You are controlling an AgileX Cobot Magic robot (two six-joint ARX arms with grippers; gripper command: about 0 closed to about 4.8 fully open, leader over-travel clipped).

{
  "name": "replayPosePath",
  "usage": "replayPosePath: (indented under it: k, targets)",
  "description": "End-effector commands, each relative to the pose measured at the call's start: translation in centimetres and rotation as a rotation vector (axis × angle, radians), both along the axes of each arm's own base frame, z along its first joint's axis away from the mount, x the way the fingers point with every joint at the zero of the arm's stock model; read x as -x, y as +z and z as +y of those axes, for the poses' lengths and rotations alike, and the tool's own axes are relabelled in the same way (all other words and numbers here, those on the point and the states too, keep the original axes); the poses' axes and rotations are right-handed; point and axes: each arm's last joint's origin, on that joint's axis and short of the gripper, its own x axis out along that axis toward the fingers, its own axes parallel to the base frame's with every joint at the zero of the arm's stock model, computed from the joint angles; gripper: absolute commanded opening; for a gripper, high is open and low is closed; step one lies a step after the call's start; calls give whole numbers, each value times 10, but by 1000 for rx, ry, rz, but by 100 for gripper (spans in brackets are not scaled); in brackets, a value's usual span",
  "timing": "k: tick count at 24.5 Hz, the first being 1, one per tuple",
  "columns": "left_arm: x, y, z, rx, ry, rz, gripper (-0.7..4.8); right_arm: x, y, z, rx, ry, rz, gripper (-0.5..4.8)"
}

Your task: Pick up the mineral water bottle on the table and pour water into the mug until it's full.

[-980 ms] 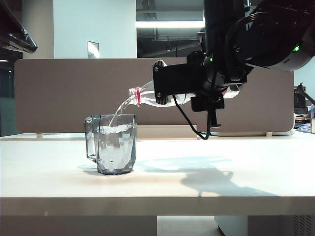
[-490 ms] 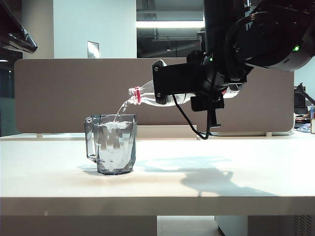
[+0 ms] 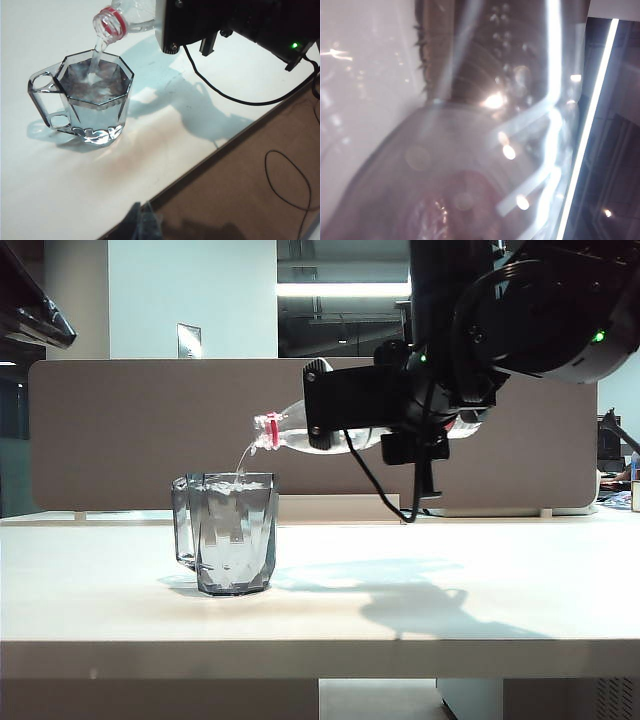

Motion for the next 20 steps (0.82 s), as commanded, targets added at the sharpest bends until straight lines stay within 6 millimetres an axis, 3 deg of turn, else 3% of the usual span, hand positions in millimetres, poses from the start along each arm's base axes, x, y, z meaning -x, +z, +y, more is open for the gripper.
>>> replayPosePath:
  k: [1,7,14,20]
  targets:
    - [0,3,0,7,-1,-19,-5,5,8,7,-168,24,-22,211]
    - [0,3,0,7,-1,-19,-5,9,8,13,-596,29,25,211]
    - [0,3,0,7,-1,-19,-5,10,6,12,-1361,25,133,211]
    - [0,3,0,7,-1,-19,-5,18,-9,4,-1647,50,225,210]
